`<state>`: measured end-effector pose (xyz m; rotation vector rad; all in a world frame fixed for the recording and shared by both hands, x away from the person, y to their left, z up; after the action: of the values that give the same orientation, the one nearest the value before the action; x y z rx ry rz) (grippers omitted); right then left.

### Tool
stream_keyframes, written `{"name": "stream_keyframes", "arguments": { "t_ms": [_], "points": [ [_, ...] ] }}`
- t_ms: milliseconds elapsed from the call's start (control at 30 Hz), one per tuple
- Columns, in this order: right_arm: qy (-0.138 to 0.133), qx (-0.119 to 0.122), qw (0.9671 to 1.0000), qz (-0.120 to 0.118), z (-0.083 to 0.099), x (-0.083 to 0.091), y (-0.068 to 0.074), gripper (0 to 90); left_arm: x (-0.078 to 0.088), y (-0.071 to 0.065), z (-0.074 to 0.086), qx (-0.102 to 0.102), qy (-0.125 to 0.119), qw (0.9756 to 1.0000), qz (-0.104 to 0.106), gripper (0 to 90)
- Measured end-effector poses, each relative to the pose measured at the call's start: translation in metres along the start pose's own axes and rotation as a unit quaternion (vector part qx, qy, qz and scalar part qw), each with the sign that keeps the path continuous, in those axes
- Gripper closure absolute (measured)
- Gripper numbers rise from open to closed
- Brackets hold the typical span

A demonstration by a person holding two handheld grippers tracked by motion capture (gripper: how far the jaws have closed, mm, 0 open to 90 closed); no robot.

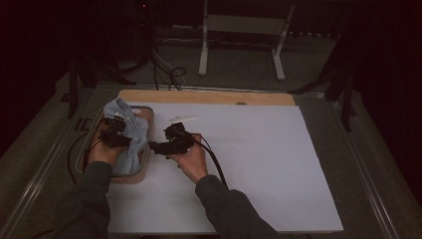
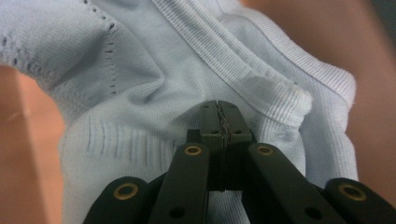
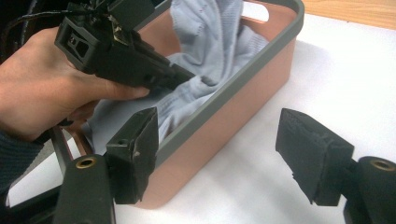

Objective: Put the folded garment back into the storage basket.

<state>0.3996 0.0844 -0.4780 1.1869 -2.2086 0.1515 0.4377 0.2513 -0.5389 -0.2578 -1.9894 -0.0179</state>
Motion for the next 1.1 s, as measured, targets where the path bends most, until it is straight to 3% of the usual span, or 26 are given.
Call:
{"name": "stream_keyframes", "arguments": {
  "t_ms": [67,167,433,567,667,800,1033,1100],
  "points": [
    [-0.001,-0.001,1.0000,0.002,0.000,0.001,-0.002,30.1,0.001,0.007,0.000,0.015,-0.004,0.9998,-0.009,90.0],
    [-0.002,-0.006,1.0000,0.004,0.002,0.003,-0.006,30.1,0.001,0.007,0.002,0.013,-0.002,0.9999,-0.003,90.0],
    [-0.007,-0.009,0.9999,0.007,0.002,0.007,-0.010,29.8,-0.001,-0.018,0.007,-0.030,0.018,0.9982,0.049,90.0],
    [-0.014,-0.006,0.9999,0.007,0.000,0.012,-0.011,29.2,0.010,-0.019,0.004,-0.014,-0.012,0.9964,0.083,90.0],
    [-0.019,-0.002,0.9998,0.006,0.000,0.015,-0.013,28.3,0.019,-0.022,0.002,-0.003,-0.043,0.9952,0.088,84.1],
    [-0.024,-0.002,0.9997,0.008,0.001,0.019,-0.016,27.2,0.033,-0.023,0.000,-0.007,-0.075,0.9932,0.089,73.9],
    [-0.032,0.006,0.9995,0.007,0.001,0.026,-0.016,22.9,0.049,-0.033,-0.003,-0.010,-0.116,0.9878,0.103,57.0],
    [-0.034,0.009,0.9994,0.005,0.001,0.028,-0.016,21.3,0.053,-0.036,-0.003,-0.005,-0.130,0.9855,0.108,47.7]
  ]
}}
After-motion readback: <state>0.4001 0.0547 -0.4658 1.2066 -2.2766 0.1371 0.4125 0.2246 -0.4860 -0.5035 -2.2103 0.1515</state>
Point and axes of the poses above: each handheld gripper's, and its own axes: x roughly backward along the jaws, z roughly out of its underside, y roughly to its left, the point moved 8 cm from there along -x, roughly forward along the jaws, and after that the axes turned 10 degrees about x, right-handed, at the moved point
